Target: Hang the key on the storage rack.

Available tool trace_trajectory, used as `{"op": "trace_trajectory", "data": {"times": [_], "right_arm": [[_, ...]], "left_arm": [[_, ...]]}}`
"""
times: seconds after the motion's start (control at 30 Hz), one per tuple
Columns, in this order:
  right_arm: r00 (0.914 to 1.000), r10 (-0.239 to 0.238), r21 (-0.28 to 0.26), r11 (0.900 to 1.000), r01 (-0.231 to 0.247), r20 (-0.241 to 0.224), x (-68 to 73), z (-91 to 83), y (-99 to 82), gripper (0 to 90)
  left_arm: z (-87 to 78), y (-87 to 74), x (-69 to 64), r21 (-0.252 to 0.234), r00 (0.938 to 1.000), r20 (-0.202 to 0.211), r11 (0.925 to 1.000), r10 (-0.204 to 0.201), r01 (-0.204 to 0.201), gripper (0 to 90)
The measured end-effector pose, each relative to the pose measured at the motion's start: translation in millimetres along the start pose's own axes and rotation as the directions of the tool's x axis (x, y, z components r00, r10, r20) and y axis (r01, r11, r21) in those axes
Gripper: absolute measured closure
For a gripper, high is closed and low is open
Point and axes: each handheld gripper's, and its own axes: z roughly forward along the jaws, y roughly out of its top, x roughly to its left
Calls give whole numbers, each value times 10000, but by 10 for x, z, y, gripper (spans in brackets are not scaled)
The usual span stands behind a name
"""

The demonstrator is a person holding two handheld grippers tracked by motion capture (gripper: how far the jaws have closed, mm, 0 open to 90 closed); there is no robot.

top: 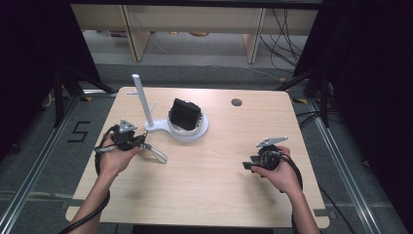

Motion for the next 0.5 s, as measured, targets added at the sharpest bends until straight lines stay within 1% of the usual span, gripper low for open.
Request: {"op": "trace_trajectory", "data": {"times": [0.03,0.07,0.1,0.13,0.17,0.2,0.27,0.3,0.4,0.43,0.47,0.5], "right_arm": [[10000,-67,-32,10000,67,-7,-2,2,0,526],[9997,-237,-105,9997,238,93,-10,9,-6,526],[9997,-217,-125,9997,218,70,-9,8,-5,526],[9998,-205,-136,9997,206,88,-7,10,-6,526],[9997,-217,-142,9997,218,91,-8,10,-7,526],[9997,-239,-171,9996,239,-13,-12,19,-8,526],[9997,-240,-166,9996,240,3,-13,16,-8,526],[9996,-272,-235,9993,274,105,-13,16,-10,526],[9998,-190,-152,9997,191,86,-9,5,-10,526],[10000,8,-84,10000,-8,21,2,-5,-5,526],[9997,-222,-179,9996,224,68,-11,6,-10,526],[9996,-258,-53,9997,258,77,-13,-4,-7,526]], "left_arm": [[-5,-5,-2,-186,9999,-19,9998,-105,105,867],[-5,-10,2,-359,9999,-4,9993,-140,140,867],[-11,-13,1,-461,9998,-98,9988,-183,178,867],[-7,-18,-3,-730,9991,-124,9965,-416,406,867],[-6,-17,-11,-1045,9975,-228,9925,-669,641,867],[-16,-16,-8,-1167,9970,-307,9909,-714,674,868],[-28,-12,-1,-1461,9956,-430,9864,-830,759,868],[-36,-7,4,-1588,9952,-496,9845,-839,751,867],[-51,6,17,-1921,9930,-653,9777,-986,845,867],[-57,11,22,-2050,9916,-756,9749,-1046,872,867],[-67,15,35,-2197,9899,-856,9712,-1132,920,867],[-72,16,44,-2298,9887,-906,9685,-1198,963,867]]}}
